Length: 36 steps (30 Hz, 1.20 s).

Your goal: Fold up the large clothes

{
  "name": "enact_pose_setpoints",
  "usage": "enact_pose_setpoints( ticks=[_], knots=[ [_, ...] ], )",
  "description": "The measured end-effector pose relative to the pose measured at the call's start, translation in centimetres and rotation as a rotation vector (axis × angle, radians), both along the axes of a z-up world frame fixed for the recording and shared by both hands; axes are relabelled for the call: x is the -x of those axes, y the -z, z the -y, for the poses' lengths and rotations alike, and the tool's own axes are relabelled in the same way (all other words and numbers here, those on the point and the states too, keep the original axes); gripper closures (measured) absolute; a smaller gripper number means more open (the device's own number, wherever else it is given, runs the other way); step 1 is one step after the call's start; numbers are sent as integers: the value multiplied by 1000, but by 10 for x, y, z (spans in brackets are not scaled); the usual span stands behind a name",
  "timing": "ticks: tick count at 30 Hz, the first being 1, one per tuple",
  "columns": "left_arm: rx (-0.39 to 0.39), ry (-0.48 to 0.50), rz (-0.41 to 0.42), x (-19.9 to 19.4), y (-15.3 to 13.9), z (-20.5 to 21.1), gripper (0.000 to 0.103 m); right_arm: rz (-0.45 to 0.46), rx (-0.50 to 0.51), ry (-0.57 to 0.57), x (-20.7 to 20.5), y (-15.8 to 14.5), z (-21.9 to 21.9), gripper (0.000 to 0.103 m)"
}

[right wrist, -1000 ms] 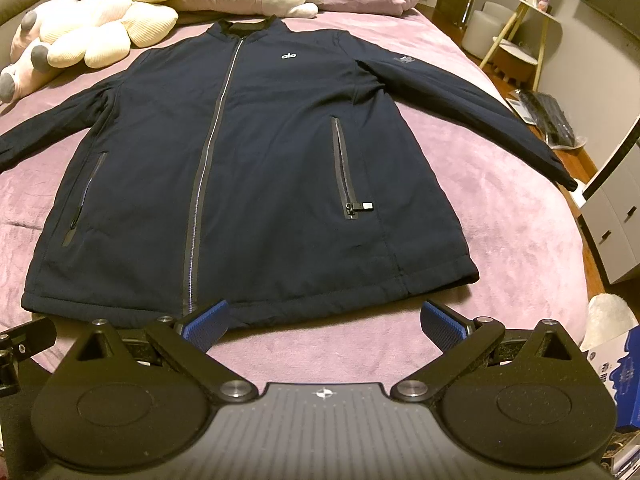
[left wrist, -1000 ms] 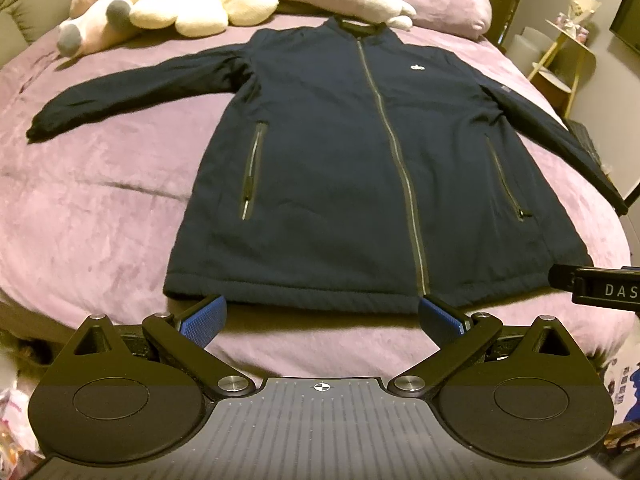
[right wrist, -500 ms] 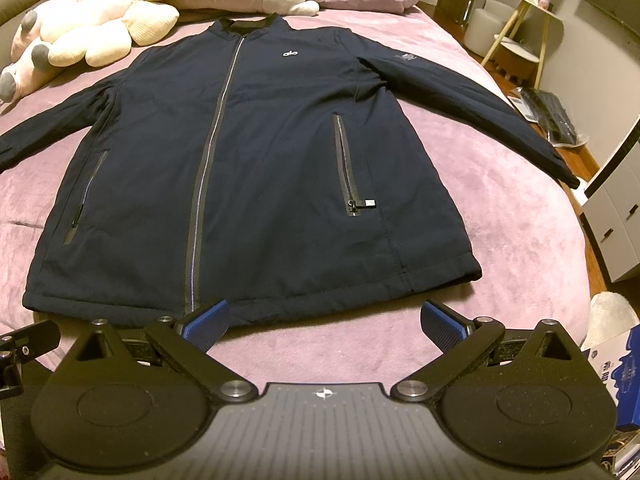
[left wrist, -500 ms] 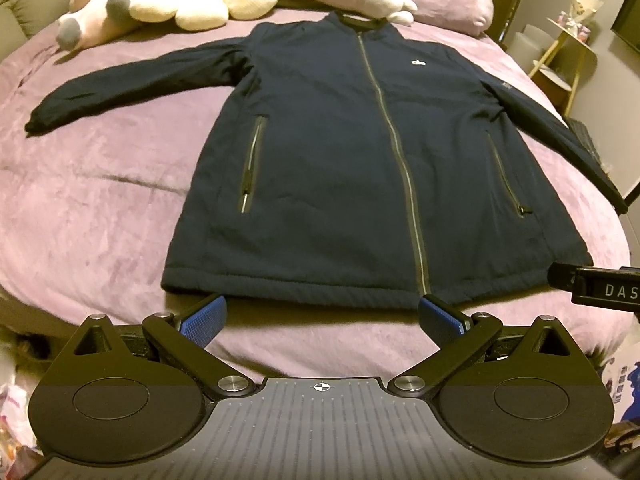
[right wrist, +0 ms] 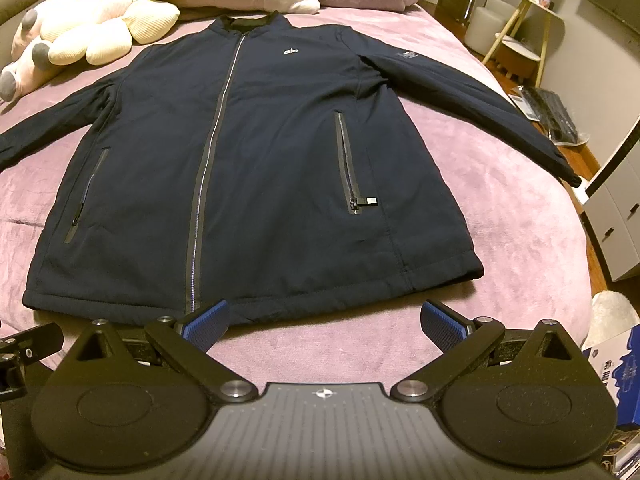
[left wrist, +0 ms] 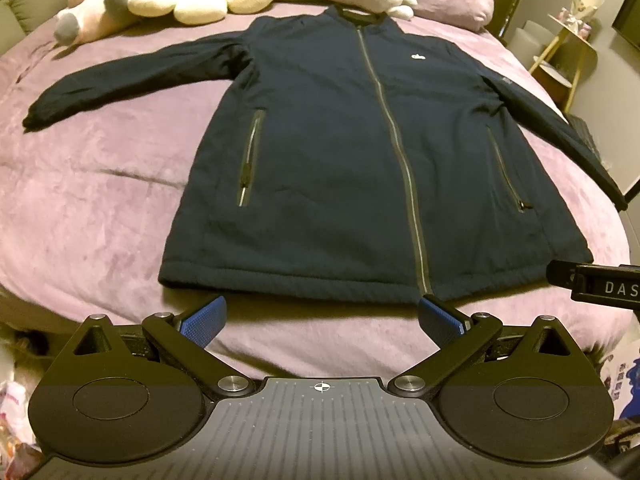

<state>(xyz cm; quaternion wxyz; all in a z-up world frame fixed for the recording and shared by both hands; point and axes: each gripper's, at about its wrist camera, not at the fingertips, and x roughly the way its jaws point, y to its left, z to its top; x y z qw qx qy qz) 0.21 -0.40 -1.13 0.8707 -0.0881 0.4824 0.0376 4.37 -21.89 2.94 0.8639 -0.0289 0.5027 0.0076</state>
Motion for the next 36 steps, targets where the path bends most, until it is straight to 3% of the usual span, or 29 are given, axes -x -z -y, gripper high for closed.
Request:
enact_pose_setpoints(
  ticks=[36],
  knots=[
    [13,3,-21,-1,3,1,0,-19,-13,2,-1,4,1,1]
  ],
)
